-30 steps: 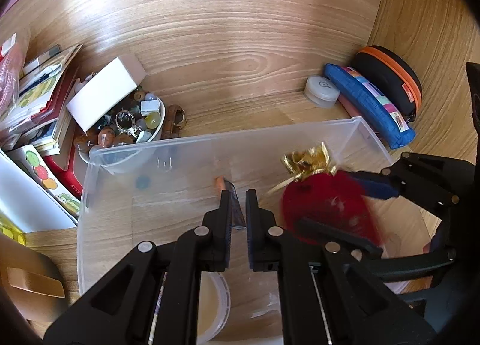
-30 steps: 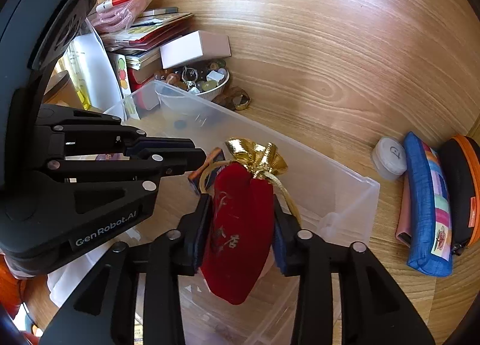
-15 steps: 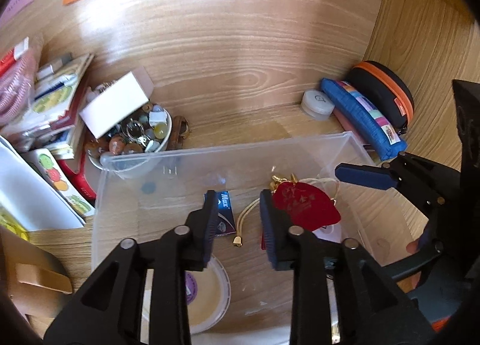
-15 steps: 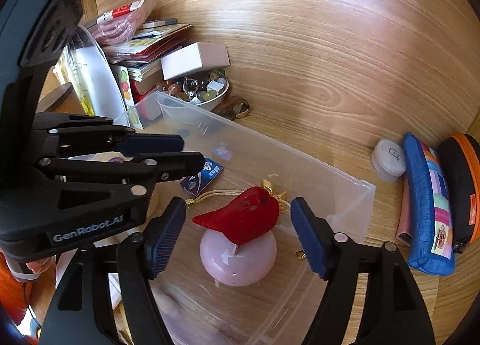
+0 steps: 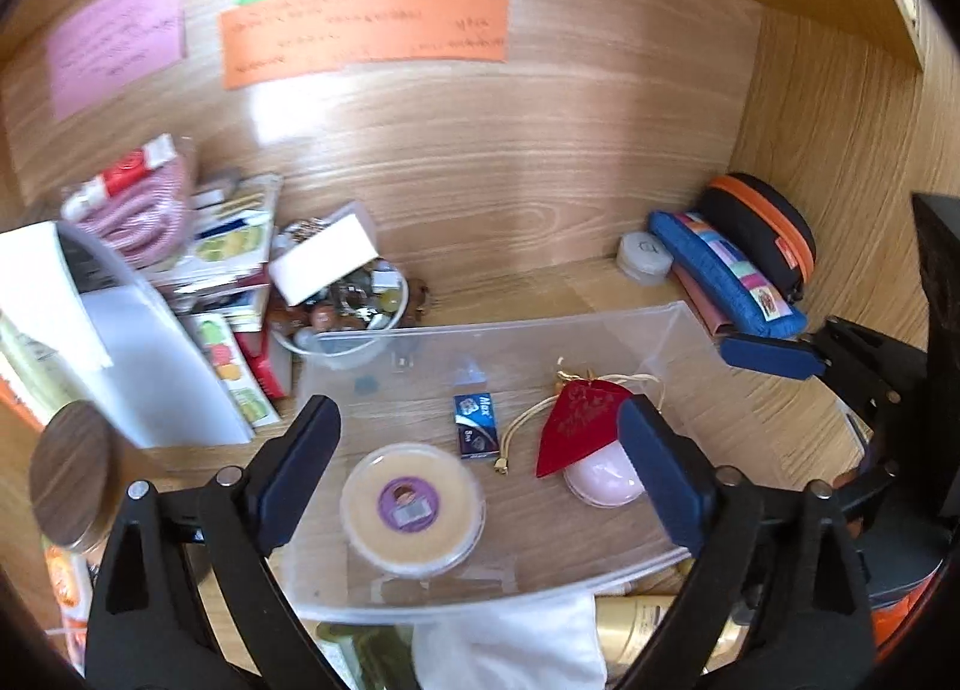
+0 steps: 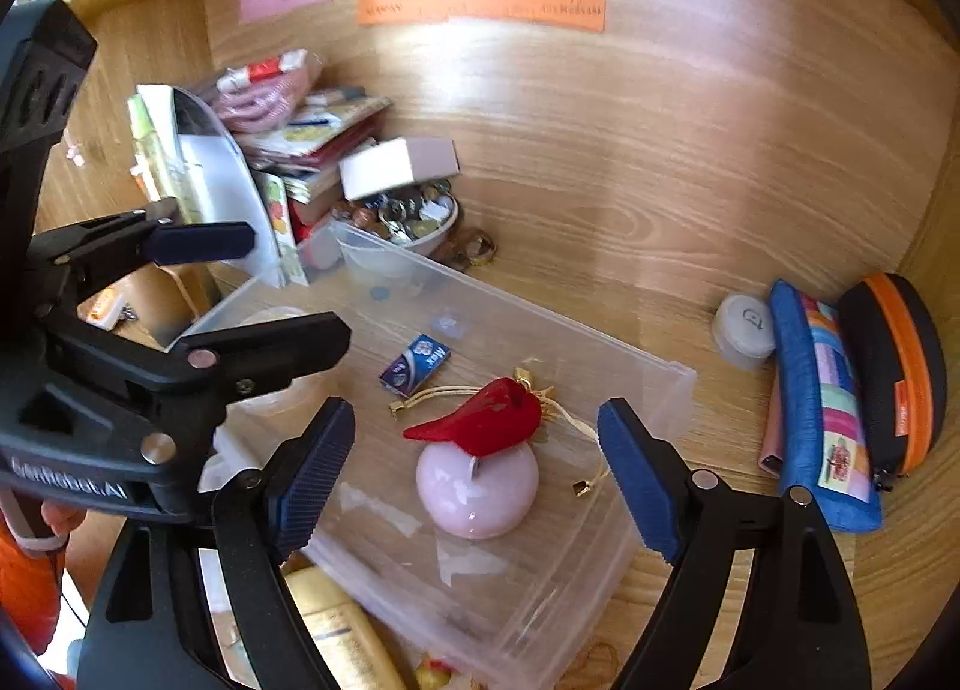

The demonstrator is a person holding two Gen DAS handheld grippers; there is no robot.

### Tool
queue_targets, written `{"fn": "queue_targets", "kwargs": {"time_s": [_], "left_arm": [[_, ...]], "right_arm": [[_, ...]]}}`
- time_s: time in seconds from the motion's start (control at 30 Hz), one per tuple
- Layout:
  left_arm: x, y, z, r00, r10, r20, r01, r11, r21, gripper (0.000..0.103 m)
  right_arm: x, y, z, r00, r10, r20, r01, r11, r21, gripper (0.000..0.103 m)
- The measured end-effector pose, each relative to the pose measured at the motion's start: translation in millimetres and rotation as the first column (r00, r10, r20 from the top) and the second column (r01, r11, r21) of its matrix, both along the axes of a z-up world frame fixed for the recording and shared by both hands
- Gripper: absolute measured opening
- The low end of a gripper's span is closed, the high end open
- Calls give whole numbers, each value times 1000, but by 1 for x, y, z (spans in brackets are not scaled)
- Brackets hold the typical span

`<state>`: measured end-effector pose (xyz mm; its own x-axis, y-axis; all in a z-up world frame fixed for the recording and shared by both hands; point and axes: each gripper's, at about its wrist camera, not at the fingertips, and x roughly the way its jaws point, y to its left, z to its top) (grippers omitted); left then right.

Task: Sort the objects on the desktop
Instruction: 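Open both tools to drop the pouch and small blue item into the box, then move the left tool to the green glass bottle and close on it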

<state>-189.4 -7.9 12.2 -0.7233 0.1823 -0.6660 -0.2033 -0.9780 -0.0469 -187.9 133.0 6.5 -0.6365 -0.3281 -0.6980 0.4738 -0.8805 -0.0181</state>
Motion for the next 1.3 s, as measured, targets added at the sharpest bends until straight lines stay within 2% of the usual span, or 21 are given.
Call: {"fn": "queue_targets", "kwargs": {"time_s": [0.23, 0.47, 0.63, 0.77, 0.9, 1.1, 1.3], "left_arm": [[30, -14, 11, 999, 52, -13, -52, 998, 21, 95], [59, -32, 8, 995, 94, -16, -94, 995, 13, 97], [78, -43, -7, 990, 138, -8, -138, 990, -37, 97], [87, -54, -24, 987, 157, 25, -156, 987, -32, 97], [88, -68, -46, 979, 182, 90, -181, 983, -10, 97], [93, -81, -74, 969, 189, 162, -198, 979, 41, 97], [95, -80, -83, 968, 189, 163, -197, 980, 35, 96]], "right_arm": [[35, 4, 15, 996, -25, -87, 28, 999, 36, 83], [63, 11, 15, 993, -48, -109, 52, 998, 34, 83], [79, 18, 11, 991, -73, -115, 76, 997, 25, 83], [89, 23, 7, 990, -66, -126, 67, 998, 5, 83], [99, 24, 1, 989, -59, -137, 61, 998, 9, 83], [105, 25, -19, 997, -28, -78, 29, 1000, 12, 80], [99, 15, -43, 1000, 5, 8, -5, 1000, 4, 71]]}}
